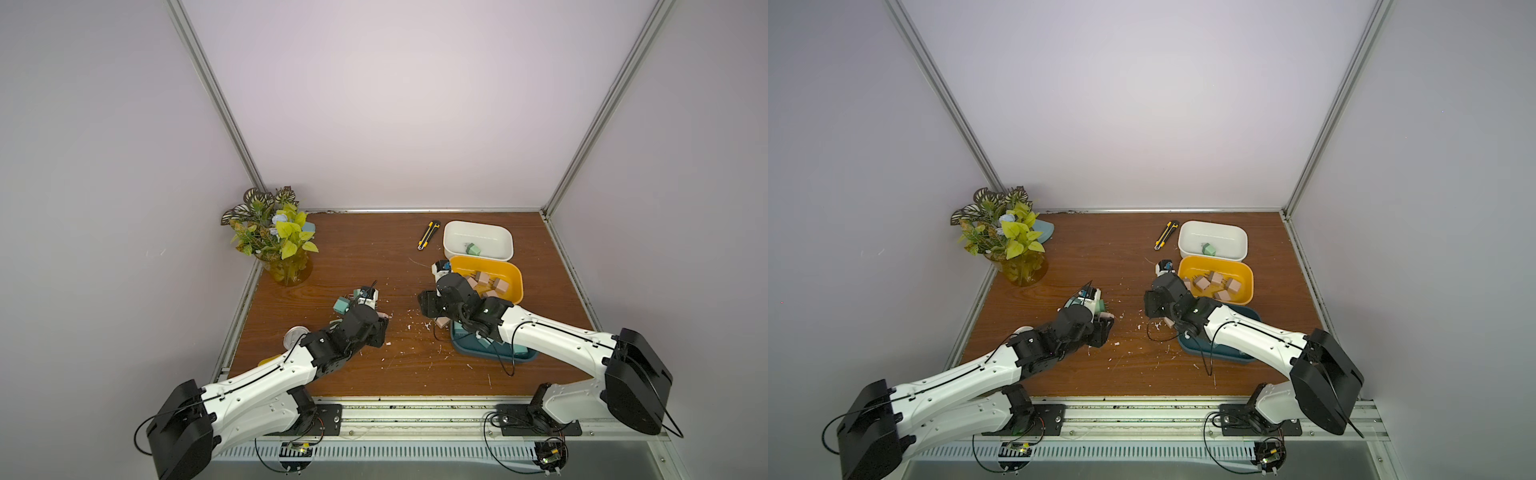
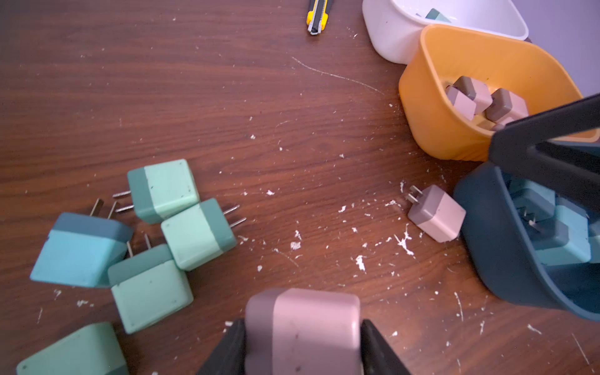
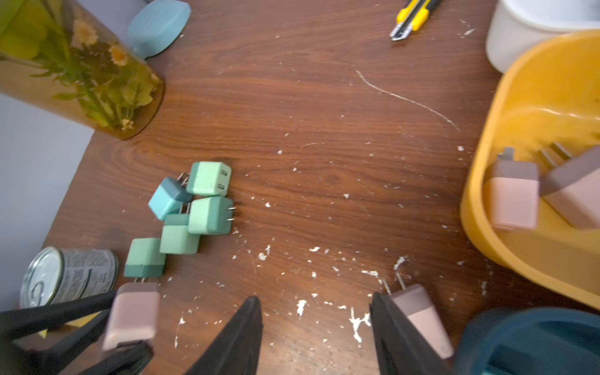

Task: Place the plugs by color into the storage box
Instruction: Pick up the plug from the center of the board.

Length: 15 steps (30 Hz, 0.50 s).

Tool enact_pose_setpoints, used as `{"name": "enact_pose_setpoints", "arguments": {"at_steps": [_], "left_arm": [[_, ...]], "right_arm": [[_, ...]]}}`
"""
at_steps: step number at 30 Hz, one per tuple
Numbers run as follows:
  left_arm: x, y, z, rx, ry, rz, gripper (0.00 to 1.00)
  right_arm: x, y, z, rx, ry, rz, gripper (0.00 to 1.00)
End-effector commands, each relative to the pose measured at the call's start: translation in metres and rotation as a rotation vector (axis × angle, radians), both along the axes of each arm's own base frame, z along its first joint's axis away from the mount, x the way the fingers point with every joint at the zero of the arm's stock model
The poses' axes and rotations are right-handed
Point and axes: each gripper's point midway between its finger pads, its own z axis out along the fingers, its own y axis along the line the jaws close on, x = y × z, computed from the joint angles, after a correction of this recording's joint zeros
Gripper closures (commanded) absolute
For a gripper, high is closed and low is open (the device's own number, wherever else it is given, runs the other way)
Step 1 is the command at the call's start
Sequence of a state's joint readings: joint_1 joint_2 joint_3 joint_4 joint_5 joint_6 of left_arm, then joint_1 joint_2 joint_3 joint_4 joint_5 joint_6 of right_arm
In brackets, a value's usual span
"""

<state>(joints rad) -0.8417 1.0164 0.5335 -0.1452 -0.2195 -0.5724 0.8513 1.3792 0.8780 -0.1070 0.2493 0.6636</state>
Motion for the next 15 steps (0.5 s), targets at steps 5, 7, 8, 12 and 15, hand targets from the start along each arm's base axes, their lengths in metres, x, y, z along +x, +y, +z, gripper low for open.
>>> {"name": "enact_pose_setpoints", "arguments": {"at_steps": [5,7,8,12,15], "left_arm": [[0.033,-0.049,0.038,-0.063,-0.087,-0.092,0.54],[0.042,-0.066,0.044,-0.076,-0.090,-0.123,0.54],[0.047,-0.075,0.045,-0.081,-0.091,-0.140,0.54],[0.067,-0.113,0.049,-0.098,-0.080,-0.205,0.54],[0.084,-0.145,0.050,-0.106,-0.071,-0.256,0.54]], "right_arm": [[0.009,-0.049,0.022,0.061,-0.043,-0.112,0.44],[0.014,-0.069,0.023,0.052,-0.040,-0.161,0.45],[0.015,-0.077,0.024,0.046,-0.040,-0.181,0.46],[0.019,-0.110,0.028,-0.008,-0.063,-0.247,0.46],[0.023,-0.136,0.033,-0.035,-0.079,-0.306,0.47]]}}
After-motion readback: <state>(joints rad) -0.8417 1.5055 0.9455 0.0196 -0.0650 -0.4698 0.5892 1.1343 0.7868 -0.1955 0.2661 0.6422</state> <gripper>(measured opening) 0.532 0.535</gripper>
